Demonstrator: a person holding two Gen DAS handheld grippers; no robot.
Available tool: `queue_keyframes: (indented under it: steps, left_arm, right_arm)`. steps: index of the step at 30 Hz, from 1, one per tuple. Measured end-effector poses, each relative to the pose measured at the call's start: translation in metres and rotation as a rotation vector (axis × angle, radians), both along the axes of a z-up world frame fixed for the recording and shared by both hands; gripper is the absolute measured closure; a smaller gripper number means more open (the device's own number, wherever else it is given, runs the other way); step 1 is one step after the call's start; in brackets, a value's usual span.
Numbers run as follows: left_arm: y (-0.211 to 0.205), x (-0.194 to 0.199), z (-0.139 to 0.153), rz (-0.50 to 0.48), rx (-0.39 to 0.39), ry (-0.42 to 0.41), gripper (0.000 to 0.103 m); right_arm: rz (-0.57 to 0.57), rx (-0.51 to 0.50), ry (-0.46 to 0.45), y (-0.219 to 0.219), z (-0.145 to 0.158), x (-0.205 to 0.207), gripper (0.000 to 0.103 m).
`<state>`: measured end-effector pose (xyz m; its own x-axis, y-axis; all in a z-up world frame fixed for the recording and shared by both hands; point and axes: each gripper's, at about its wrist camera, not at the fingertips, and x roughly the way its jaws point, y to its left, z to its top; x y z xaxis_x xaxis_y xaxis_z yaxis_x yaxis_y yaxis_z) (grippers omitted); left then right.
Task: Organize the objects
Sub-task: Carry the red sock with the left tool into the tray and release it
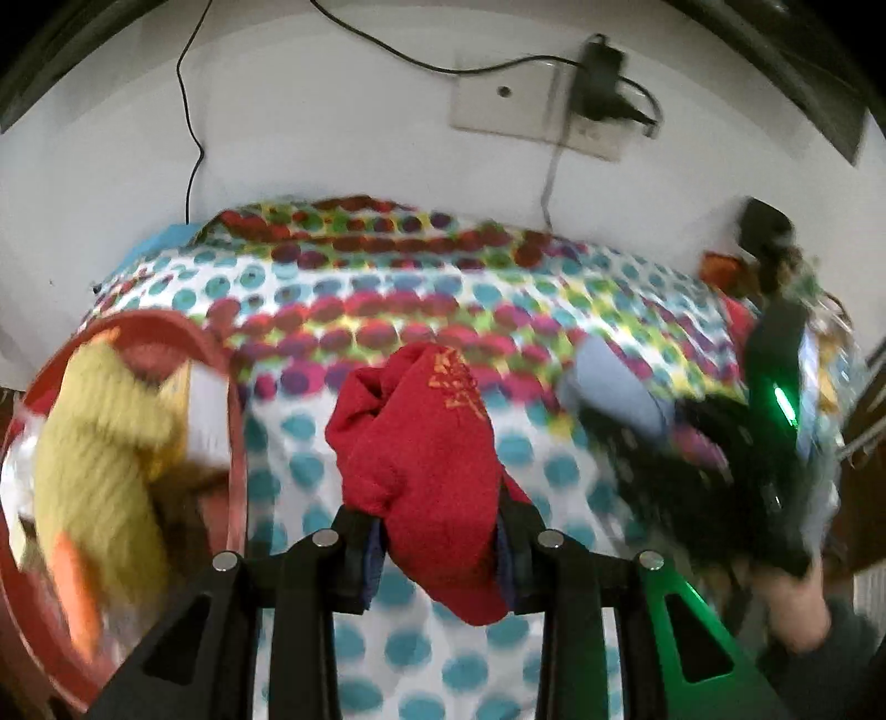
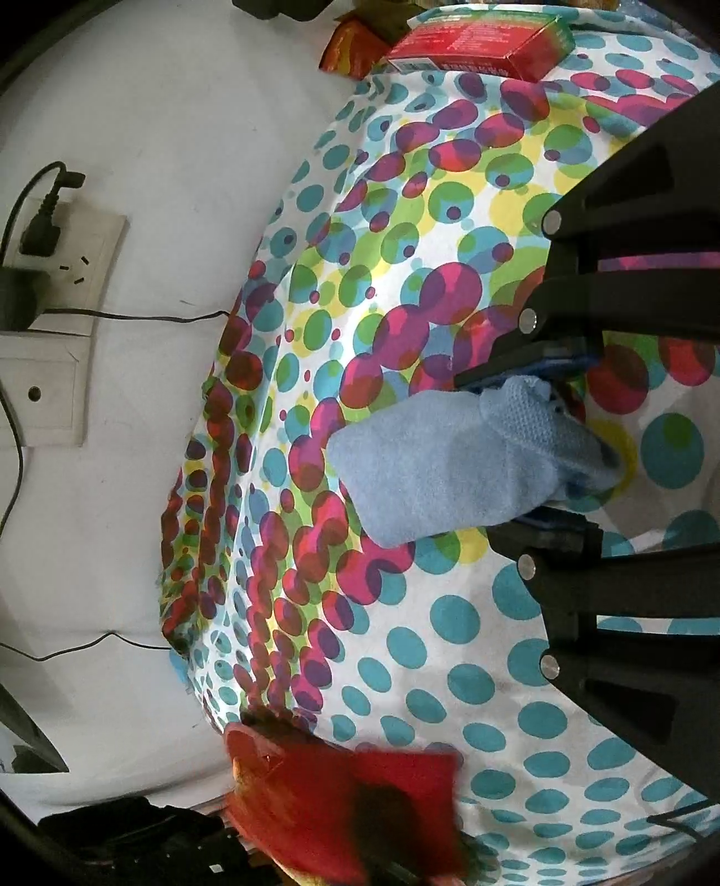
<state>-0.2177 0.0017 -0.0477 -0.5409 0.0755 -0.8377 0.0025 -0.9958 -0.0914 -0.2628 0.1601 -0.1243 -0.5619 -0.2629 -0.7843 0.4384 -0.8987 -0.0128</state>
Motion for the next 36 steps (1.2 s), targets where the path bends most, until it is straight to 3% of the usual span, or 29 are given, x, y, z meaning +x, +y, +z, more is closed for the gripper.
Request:
queue_keyframes:
  steps: [9, 15, 19, 23, 30, 36]
  left_arm:
    - [-0.021, 0.085, 0.005, -0.011, 0.006, -0.022, 0.071]
    - [-0.068, 0.130, 0.018, 0.076, 0.026, 0.016, 0.071]
    - [-0.103, 0.154, 0.033, 0.150, -0.021, 0.070, 0.071]
    - [-0.143, 0.159, 0.037, 0.246, -0.060, 0.085, 0.071]
    - [-0.194, 0.143, 0.022, 0.311, -0.116, 0.083, 0.071]
    - [-0.235, 0.124, -0.002, 0.376, -0.057, 0.055, 0.068]
  right_arm:
    - [0.001, 0.002, 0.000, 0.000, 0.001, 0.000, 0.067]
    - [0.001, 0.008, 0.004, -0.001, 0.002, -0.001, 0.066]
    - [0.001, 0.011, 0.005, -0.001, 0.001, -0.002, 0.066]
    - [0.000, 0.015, 0.008, -0.001, 0.001, -0.003, 0.065]
    - [0.000, 0.016, 0.008, -0.001, 0.000, -0.002, 0.065]
    - [-0.001, 0.015, 0.007, -0.001, -0.001, -0.002, 0.065]
